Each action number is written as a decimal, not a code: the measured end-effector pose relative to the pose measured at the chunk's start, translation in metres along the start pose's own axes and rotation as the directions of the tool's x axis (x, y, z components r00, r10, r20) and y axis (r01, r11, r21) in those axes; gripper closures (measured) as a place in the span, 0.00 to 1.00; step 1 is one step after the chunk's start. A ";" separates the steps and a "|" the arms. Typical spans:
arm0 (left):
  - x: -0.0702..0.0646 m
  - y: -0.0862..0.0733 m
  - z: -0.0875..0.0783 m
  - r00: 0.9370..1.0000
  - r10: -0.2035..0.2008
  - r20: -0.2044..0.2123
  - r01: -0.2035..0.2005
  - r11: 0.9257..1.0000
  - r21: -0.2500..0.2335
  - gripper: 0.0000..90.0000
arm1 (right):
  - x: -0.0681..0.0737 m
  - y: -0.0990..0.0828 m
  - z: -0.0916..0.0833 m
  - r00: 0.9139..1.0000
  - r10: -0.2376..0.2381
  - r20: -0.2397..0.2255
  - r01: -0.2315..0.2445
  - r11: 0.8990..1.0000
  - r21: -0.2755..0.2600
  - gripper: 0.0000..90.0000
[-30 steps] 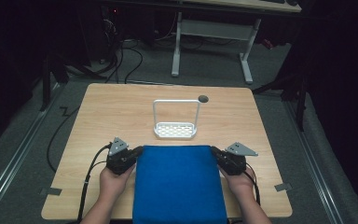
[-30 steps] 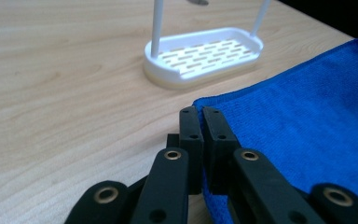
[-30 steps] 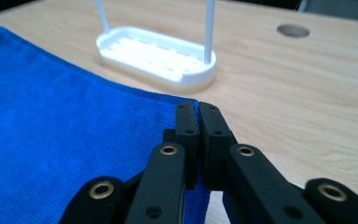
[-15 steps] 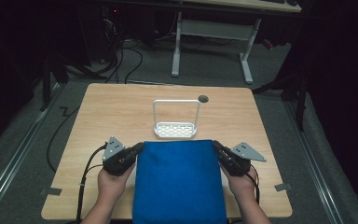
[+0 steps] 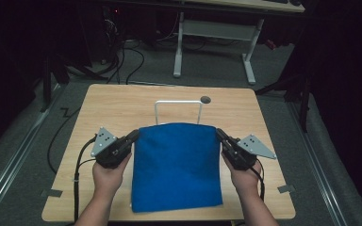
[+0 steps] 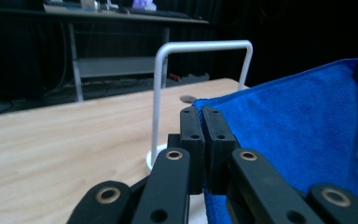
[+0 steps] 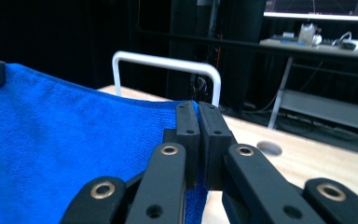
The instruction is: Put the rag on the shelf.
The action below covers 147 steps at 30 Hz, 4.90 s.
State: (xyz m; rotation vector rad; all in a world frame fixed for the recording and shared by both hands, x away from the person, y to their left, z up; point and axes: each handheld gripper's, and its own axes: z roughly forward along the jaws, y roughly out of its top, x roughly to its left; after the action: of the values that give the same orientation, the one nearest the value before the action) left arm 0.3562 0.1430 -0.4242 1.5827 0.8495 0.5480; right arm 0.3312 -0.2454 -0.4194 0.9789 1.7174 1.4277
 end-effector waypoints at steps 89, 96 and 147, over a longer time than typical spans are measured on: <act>0.109 0.024 0.168 0.996 -0.041 -0.075 0.061 0.960 0.275 0.98 | -0.104 0.011 0.170 0.986 0.083 0.142 -0.118 0.959 0.258 0.99; 0.109 -0.010 0.166 0.991 -0.131 -0.025 0.132 0.949 0.287 0.98 | -0.095 -0.030 0.169 0.984 0.119 0.132 -0.156 0.936 0.317 0.99; 0.117 0.008 0.110 0.984 -0.101 -0.148 0.132 0.967 0.217 0.67 | -0.102 0.000 0.133 0.984 0.084 0.155 -0.120 0.964 0.237 0.69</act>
State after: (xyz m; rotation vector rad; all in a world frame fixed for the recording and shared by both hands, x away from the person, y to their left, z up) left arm 0.5139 0.1636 -0.4503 1.7018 1.1342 0.4915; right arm 0.4960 -0.2723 -0.4366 1.2893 1.7864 1.1918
